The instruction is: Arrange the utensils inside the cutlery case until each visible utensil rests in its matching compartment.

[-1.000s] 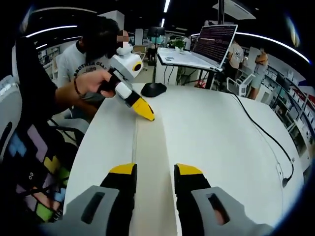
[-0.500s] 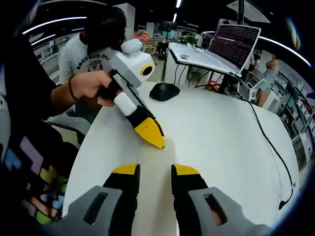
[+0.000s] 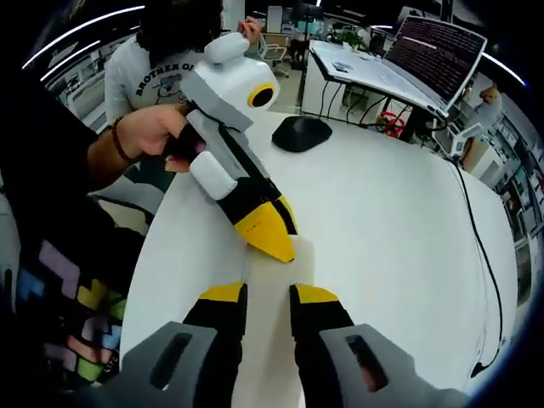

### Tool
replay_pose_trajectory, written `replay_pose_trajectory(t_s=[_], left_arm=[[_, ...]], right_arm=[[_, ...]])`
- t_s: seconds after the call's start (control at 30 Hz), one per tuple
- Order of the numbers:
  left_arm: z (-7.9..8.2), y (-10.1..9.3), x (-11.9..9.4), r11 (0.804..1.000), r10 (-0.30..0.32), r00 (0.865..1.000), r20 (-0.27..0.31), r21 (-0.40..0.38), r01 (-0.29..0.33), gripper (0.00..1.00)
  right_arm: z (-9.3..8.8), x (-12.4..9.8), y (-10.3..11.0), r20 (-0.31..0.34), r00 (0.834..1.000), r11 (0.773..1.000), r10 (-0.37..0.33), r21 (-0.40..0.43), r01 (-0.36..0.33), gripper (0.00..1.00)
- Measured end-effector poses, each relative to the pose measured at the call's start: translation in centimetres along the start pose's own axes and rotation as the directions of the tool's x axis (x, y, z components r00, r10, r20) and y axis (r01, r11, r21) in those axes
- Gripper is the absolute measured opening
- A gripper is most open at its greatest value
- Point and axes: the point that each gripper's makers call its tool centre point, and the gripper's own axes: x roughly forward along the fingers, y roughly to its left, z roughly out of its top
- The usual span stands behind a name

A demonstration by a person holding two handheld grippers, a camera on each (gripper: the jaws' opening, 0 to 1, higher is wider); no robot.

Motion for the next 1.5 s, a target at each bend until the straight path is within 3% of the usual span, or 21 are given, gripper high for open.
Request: replay_pose_trajectory(t_s=[0.1, 0.17, 0.3, 0.37, 0.43, 0.47, 0.53, 0.67, 0.7, 0.9, 1.03, 1.1, 1.27, 1.33, 1.43, 1.5], left_arm=[[0.1, 0.0, 0.0, 1.0, 0.003, 1.0, -0.001, 0.005, -0.003, 0.2], [-1.4, -0.6, 1.1, 1.0, 0.003, 1.0, -0.003, 0.011, -0.003, 0.2], [-1.4, -0.4, 1.2, 1.0, 0.006, 1.0, -0.003, 0.018, -0.006, 0.2], [-1.3, -0.4, 1.2, 1.0, 0.013, 1.0, 0.002, 0.025, -0.013, 0.2], [-1.3, -0.3, 1.2, 1.0, 0.014, 1.0, -0.001, 0.025, -0.014, 0.2], [-1.3, -0.3, 1.2, 1.0, 0.013, 1.0, -0.001, 0.027, -0.013, 0.2], [-1.3, -0.4, 1.2, 0.999, 0.014, 1.0, 0.001, 0.032, -0.014, 0.2], [-1.3, -0.3, 1.2, 1.0, 0.01, 1.0, -0.005, 0.029, -0.01, 0.2], [-1.3, 0.2, 1.3, 0.999, 0.031, 1.0, -0.005, 0.04, -0.03, 0.2], [-1.3, 0.2, 1.0, 0.999, 0.012, 1.0, -0.011, 0.032, -0.011, 0.2], [-1.4, 0.2, 0.9, 0.999, 0.015, 1.0, -0.017, 0.04, -0.014, 0.2], [-1.5, 0.0, 0.9, 0.999, 0.02, 1.0, -0.019, 0.042, -0.019, 0.2], [-1.6, 0.1, 0.9, 0.999, 0.024, 1.0, -0.019, 0.042, -0.023, 0.2], [-1.7, 0.1, 0.9, 0.999, 0.028, 0.999, -0.016, 0.044, -0.027, 0.2], [-1.9, -0.2, 0.9, 0.999, 0.034, 0.999, -0.016, 0.038, -0.034, 0.2], [-1.9, -0.4, 0.9, 0.997, 0.06, 0.998, -0.025, 0.058, -0.059, 0.19]], right_arm=[[-0.1, 0.1, 0.0, -0.086, 0.996, 0.999, -0.009, -0.037, 0.006, 0.2], [0.1, 0.3, 0.1, -0.12, 0.993, 0.998, -0.008, -0.056, 0.001, 0.2], [0.1, 0.5, 0.0, -0.173, 0.985, 0.998, -0.007, -0.066, -0.004, 0.2], [-0.1, 0.7, -0.2, -0.209, 0.978, 0.994, -0.022, -0.109, -0.001, 0.19], [0.1, 0.9, -0.4, -0.206, 0.978, 0.996, -0.009, -0.085, -0.009, 0.18], [0.1, 1.0, -0.9, -0.2, 0.98, 0.999, -0.017, -0.048, 0.008, 0.11], [0.1, 1.1, -1.8, -0.209, 0.978, 0.998, -0.018, -0.057, 0.006, 0.05], [0.2, 1.1, -1.7, -0.252, 0.968, 0.993, -0.001, -0.112, -0.028, 0.04], [0.4, 1.4, -1.4, -0.247, 0.969, 0.992, 0.003, -0.119, -0.034, 0.05], [0.4, 1.1, -1.4, -0.26, 0.966, 0.984, 0.019, -0.166, -0.064, 0.05], [0.4, 1.2, -1.5, -0.332, 0.942, 0.981, 0.041, -0.168, -0.102, 0.05], [0.4, 1.1, -1.4, -0.356, 0.934, 0.962, 0.036, -0.241, -0.129, 0.05], [0.2, 1.0, -1.7, -0.357, 0.932, 0.968, 0.061, -0.208, -0.143, 0.05], [0.2, 0.9, -1.6, -0.341, 0.938, 0.969, 0.057, -0.207, -0.134, 0.05], [0.3, 0.9, -1.5, -0.362, 0.931, 0.962, -0.039, -0.265, -0.063, 0.04], [0.2, 1.0, -1.5, -0.359, 0.933, 0.967, -0.036, -0.246, -0.058, 0.04]])
